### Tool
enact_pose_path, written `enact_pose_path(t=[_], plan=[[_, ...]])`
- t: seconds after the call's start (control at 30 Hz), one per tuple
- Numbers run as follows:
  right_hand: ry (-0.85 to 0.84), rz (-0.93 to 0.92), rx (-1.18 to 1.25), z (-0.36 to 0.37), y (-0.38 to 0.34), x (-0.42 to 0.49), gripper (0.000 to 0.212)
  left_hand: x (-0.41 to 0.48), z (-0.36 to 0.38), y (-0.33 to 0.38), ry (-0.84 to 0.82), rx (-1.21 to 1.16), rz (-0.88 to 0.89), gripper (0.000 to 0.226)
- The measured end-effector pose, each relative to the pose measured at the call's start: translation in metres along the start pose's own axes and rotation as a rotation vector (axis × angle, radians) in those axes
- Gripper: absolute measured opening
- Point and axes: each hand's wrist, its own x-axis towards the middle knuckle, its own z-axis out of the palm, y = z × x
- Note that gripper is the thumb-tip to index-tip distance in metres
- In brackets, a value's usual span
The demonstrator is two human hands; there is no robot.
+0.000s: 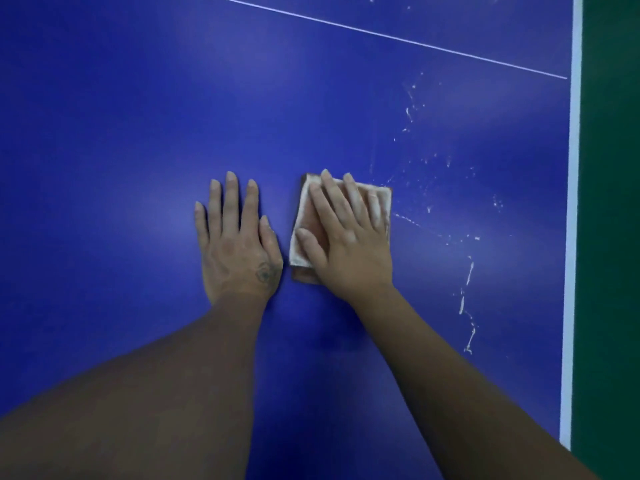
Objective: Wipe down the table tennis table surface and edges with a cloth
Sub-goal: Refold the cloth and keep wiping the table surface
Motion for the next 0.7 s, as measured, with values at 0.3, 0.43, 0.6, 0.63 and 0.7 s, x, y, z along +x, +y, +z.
enact_pose_path(t=[0.3,0.43,0.6,0.63,0.7], plan=[[-0.013,0.295,-0.12,-0.037,0.109,-0.03,0.07,0.0,0.003,0.002,0.023,-0.02,-0.012,0.06],[-0.007,0.153,-0.129,-0.021,0.065,-0.008,0.069,0.001,0.004,0.0,0.031,-0.032,-0.008,0.061],[0.029,-0.064,-0.015,0.002,0.016,0.075,0.067,0.002,0.004,0.001,0.079,-0.029,0.006,0.059],[0.046,-0.076,-0.002,0.003,0.022,0.087,0.067,0.002,0.005,0.001,0.086,-0.027,0.013,0.058],[0.054,-0.06,-0.025,-0.002,0.049,0.098,0.066,0.002,0.007,-0.002,0.086,-0.024,0.012,0.059]])
